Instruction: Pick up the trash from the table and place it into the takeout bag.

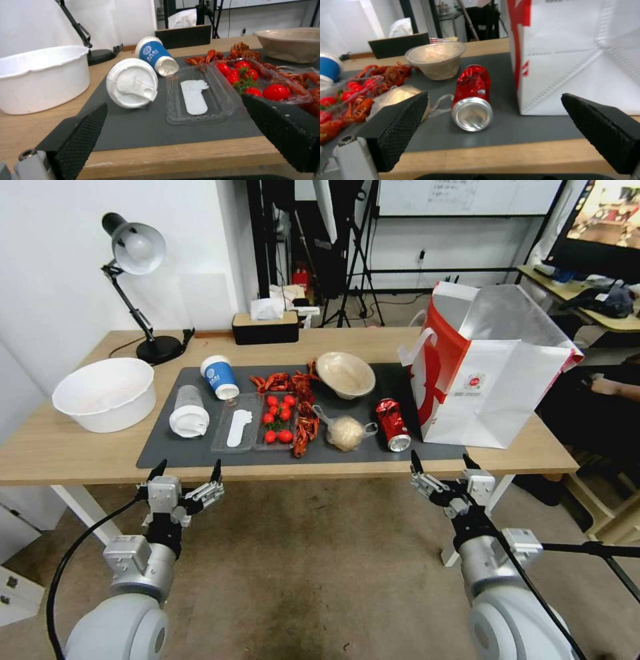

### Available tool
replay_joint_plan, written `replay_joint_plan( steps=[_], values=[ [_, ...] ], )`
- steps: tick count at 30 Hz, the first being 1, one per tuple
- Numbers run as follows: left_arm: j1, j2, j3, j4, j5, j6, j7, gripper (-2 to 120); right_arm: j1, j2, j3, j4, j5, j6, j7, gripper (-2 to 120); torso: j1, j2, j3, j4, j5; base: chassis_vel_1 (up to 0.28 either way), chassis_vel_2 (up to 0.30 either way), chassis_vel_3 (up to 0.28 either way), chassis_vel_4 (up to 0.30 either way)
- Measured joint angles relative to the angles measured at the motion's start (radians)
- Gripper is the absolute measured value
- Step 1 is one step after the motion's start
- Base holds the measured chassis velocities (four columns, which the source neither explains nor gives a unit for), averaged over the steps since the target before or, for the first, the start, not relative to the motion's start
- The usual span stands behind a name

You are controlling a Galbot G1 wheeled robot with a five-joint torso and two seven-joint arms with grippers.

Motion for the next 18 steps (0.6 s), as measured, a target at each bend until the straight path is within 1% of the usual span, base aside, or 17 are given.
replay_joint_plan(
  steps=[1, 2, 4, 5, 6, 8, 12, 14, 15, 18],
  values=[
    [0.000, 0.000, 0.000, 0.000, 0.000, 0.000, 0.000, 100, 0.000, 0.000, 0.000, 0.000, 0.000, 0.000, 0.000, 100, 0.000, 0.000, 0.000, 0.0000, 0.0000, 0.000, 0.000, 0.000, 0.000],
    [0.002, -0.002, 0.000, -0.003, 0.003, 0.000, 0.000, 100, 0.021, -0.028, -0.006, -0.015, 0.033, -0.008, 0.008, 100, 0.000, 0.000, 0.000, 0.0000, 0.0000, 0.000, 0.000, 0.000, 0.000],
    [0.003, -0.003, 0.000, -0.005, 0.004, 0.000, 0.000, 100, 0.029, -0.039, -0.009, -0.020, 0.048, -0.011, 0.011, 100, 0.000, 0.000, 0.000, -0.0001, 0.0001, 0.000, 0.000, 0.000, 0.000],
    [0.004, -0.005, 0.000, -0.007, 0.007, 0.000, 0.001, 100, 0.052, -0.063, -0.015, -0.034, 0.089, -0.020, 0.019, 100, 0.000, 0.000, 0.000, 0.0000, 0.0001, 0.000, 0.000, 0.000, 0.000],
    [0.004, -0.005, 0.000, -0.007, 0.007, 0.000, 0.001, 100, 0.052, -0.063, -0.015, -0.034, 0.089, -0.020, 0.019, 100, 0.000, 0.000, 0.000, 0.0000, 0.0001, 0.000, 0.000, 0.000, 0.000],
    [0.007, -0.008, 0.000, -0.010, 0.009, 0.000, 0.001, 100, 0.088, -0.096, -0.024, -0.057, 0.142, -0.035, 0.033, 100, 0.000, 0.000, 0.000, 0.0001, 0.0001, 0.000, 0.000, 0.000, 0.000],
    [0.008, -0.010, -0.001, -0.011, 0.010, -0.001, 0.001, 100, 0.102, -0.107, -0.028, -0.066, 0.159, -0.039, 0.037, 100, 0.000, 0.000, 0.000, -0.0002, 0.0002, 0.000, 0.000, 0.000, 0.000],
    [0.011, -0.015, -0.002, -0.014, 0.015, -0.001, 0.001, 100, 0.158, -0.152, -0.049, -0.105, 0.222, -0.051, 0.048, 100, 0.000, 0.000, 0.000, 0.0000, 0.0000, 0.000, 0.000, 0.000, 0.000],
    [0.011, -0.015, -0.002, -0.014, 0.015, -0.001, 0.001, 100, 0.158, -0.152, -0.049, -0.105, 0.222, -0.051, 0.048, 100, 0.000, 0.000, 0.000, 0.0000, 0.0000, 0.000, 0.000, 0.000, 0.000],
    [0.015, -0.028, -0.006, -0.019, 0.021, -0.003, 0.001, 100, 0.239, -0.198, -0.086, -0.161, 0.277, -0.076, 0.072, 100, 0.000, 0.000, 0.000, 0.0000, 0.0001, 0.000, 0.000, 0.000, 0.000]
  ],
)
